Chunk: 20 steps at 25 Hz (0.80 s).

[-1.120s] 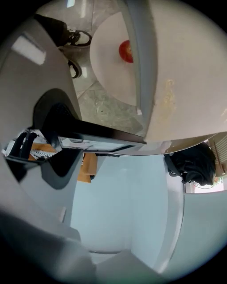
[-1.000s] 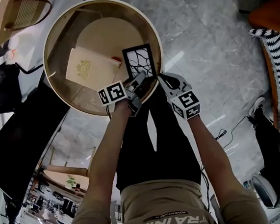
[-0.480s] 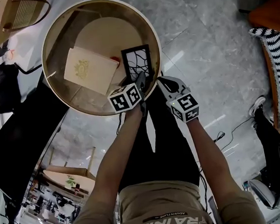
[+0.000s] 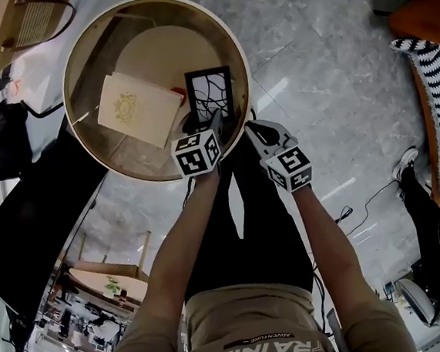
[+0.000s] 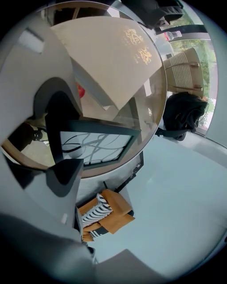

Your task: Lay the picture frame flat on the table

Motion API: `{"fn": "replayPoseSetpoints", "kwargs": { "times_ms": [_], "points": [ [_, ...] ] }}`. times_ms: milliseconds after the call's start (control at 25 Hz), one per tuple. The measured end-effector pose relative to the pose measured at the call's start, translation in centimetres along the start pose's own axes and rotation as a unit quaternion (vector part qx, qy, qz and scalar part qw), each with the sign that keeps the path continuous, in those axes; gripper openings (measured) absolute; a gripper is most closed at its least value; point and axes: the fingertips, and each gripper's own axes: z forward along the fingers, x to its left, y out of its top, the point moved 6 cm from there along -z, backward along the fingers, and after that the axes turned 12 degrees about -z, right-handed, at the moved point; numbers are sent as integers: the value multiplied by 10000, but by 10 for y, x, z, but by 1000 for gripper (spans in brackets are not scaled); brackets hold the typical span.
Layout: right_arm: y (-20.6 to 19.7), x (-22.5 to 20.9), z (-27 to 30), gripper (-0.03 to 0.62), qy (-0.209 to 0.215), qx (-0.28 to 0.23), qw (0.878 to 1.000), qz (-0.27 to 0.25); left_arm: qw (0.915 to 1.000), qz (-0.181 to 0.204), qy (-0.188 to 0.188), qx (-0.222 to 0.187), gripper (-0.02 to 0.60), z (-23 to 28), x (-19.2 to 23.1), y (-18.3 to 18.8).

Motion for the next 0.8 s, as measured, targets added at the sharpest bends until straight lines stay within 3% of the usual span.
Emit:
{"fn": "replayPoseSetpoints", "kwargs": {
  "times_ms": [240,360,560,800],
  "points": [
    [7,4,2,8,9,-40,9999,-134,9976,557,334,-245,273,-5,3,4],
    [9,9,1,8,-16,-72,9998,-162,9973,576,291,-346,273,-9,6,2],
    [16,18,-6,8,-68,-144,9995,-290,9962,680,72,-532,273,-25,1,1],
    [53,43,-38,8,-181,-294,9980,-537,9902,996,-529,-821,272,-84,-22,12]
  ]
}}
